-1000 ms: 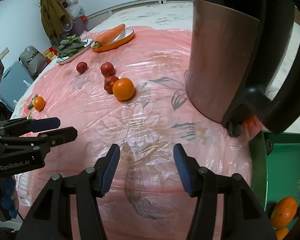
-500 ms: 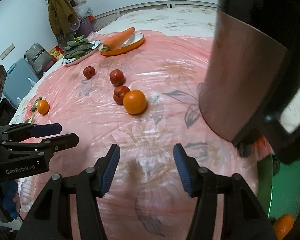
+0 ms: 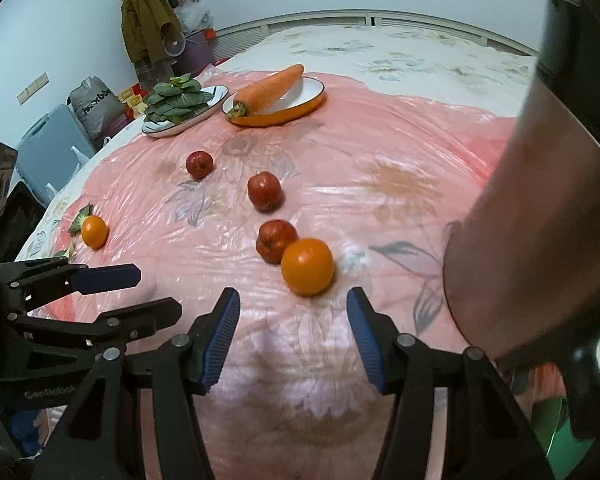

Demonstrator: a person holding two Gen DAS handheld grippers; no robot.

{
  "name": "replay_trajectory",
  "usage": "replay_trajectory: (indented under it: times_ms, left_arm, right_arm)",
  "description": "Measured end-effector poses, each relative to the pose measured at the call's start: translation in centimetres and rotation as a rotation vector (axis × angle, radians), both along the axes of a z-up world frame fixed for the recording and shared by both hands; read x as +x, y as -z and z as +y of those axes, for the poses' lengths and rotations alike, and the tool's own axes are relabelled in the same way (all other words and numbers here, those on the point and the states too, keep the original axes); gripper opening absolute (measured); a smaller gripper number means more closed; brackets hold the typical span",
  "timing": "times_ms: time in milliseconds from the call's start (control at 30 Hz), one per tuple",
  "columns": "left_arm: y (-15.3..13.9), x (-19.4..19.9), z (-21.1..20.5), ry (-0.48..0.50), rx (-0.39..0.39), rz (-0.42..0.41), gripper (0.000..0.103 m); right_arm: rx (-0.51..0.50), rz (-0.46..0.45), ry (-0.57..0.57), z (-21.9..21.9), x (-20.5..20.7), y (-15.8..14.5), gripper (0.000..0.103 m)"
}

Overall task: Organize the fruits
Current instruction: 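Grasp an orange with the right gripper while the left gripper grasps a red apple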

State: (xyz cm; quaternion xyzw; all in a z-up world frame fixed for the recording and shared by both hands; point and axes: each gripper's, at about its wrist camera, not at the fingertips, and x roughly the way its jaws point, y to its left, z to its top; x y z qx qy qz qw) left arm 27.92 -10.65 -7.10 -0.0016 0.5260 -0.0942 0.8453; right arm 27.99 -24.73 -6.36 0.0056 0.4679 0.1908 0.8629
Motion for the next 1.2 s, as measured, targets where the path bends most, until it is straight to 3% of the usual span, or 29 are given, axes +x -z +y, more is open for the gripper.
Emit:
replay_trajectory:
  times_ms: [533,667,800,1200]
  left_arm:
    - [0.2,2.4,0.2,0.028,0.005,-0.005,0.048]
    - [0.3,2.9,0.0,0.039,0.009,-0.006,0.048]
    - [0.4,3.2,0.0,0.042,0.009,-0.004,0.048]
    - [0.6,3.4,0.0,0.033,-0.007,0.007,0.048]
  right_arm:
    - [-0.05,0.039,-0.024,1.6,3.3,2.3,0.069]
    - [-0.056,0.061,-0.027,1.4,3.8,2.9,0.039]
    - [-0.06,0.065,-0.026,1.3,4.1,3.2,0.029]
    - [-0.053,0.071,-0.015,1.0,4.5,3.8,0.029]
